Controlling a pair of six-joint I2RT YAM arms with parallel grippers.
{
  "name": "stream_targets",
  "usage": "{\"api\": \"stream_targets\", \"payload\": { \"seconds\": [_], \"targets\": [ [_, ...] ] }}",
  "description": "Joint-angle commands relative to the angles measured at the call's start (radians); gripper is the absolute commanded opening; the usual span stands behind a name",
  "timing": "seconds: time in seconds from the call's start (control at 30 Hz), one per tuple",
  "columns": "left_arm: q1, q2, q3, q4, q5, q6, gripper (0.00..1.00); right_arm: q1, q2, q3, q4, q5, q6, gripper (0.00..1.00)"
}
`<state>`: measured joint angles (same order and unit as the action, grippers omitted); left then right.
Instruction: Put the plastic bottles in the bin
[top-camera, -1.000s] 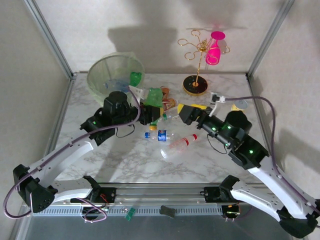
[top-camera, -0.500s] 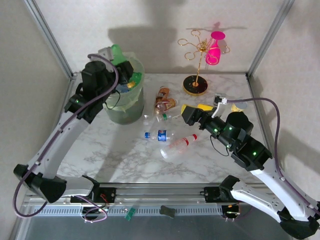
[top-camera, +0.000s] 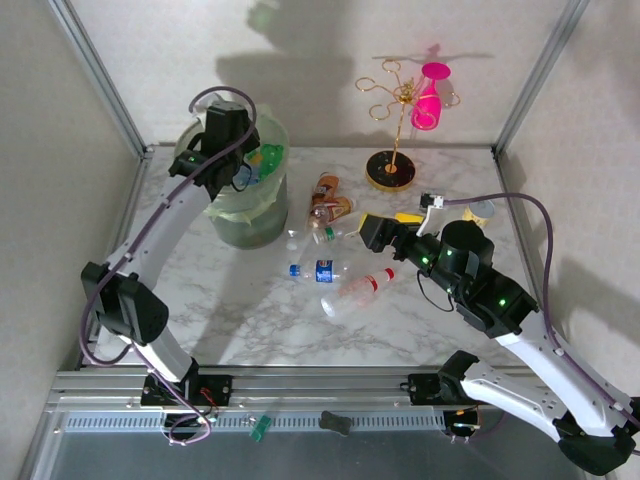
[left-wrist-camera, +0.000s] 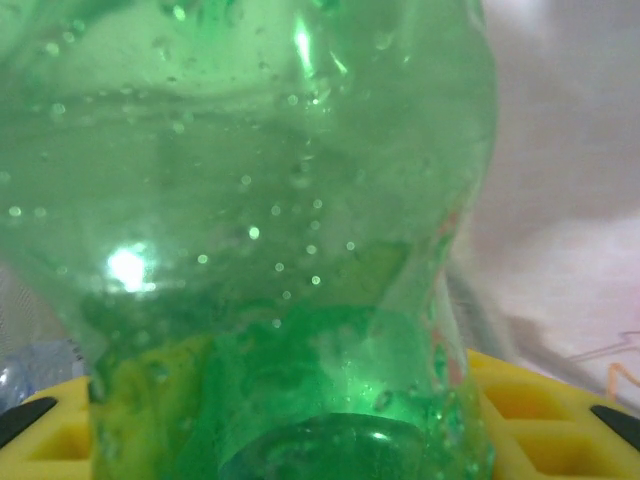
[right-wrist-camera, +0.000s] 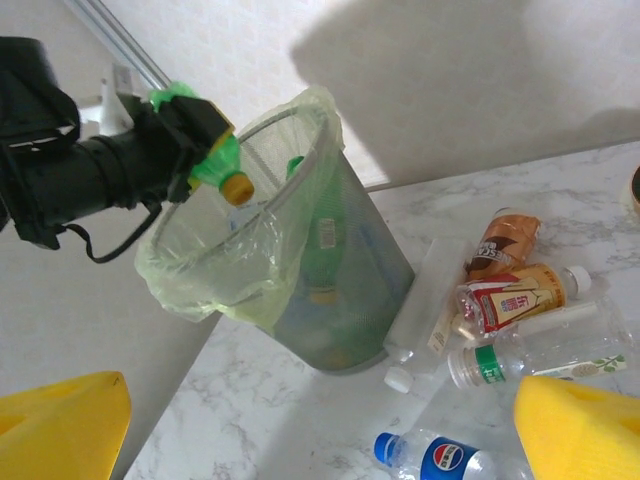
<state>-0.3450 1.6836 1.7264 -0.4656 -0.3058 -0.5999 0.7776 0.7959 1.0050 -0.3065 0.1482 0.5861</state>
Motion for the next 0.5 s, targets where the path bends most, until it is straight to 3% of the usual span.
{"api": "stream_targets", "payload": {
  "seconds": [0.0, 0.07, 0.33, 0.4, 0.47],
  "targets": [
    [0.004, 0.007, -0.016, -0.037, -0.071, -0.015, 0.00, 0.006, -0.011, -0.023, 0.000, 0.030, -0.024, 0.98],
    [0.011, 0.017, -0.044, -0.025, -0.080, -0.025, 0.01, 0.006, -0.012, -0.032, 0.008, 0.033, -0.023, 0.99],
    [0.061, 0.108, -0.038, -0.036, 0.098, -0.060, 0.11, 0.005, 0.007, -0.026, 0.011, 0.032, -0.027, 0.99],
    [0.087, 0.104, -0.070, -0.019, 0.137, -0.077, 0.26, 0.005, 0.000, -0.027, 0.011, 0.034, -0.026, 0.99],
    [0.109, 0.099, -0.086, -0.012, 0.162, -0.087, 0.33, 0.005, -0.007, -0.029, 0.009, 0.039, -0.026, 0.98]
  ]
}}
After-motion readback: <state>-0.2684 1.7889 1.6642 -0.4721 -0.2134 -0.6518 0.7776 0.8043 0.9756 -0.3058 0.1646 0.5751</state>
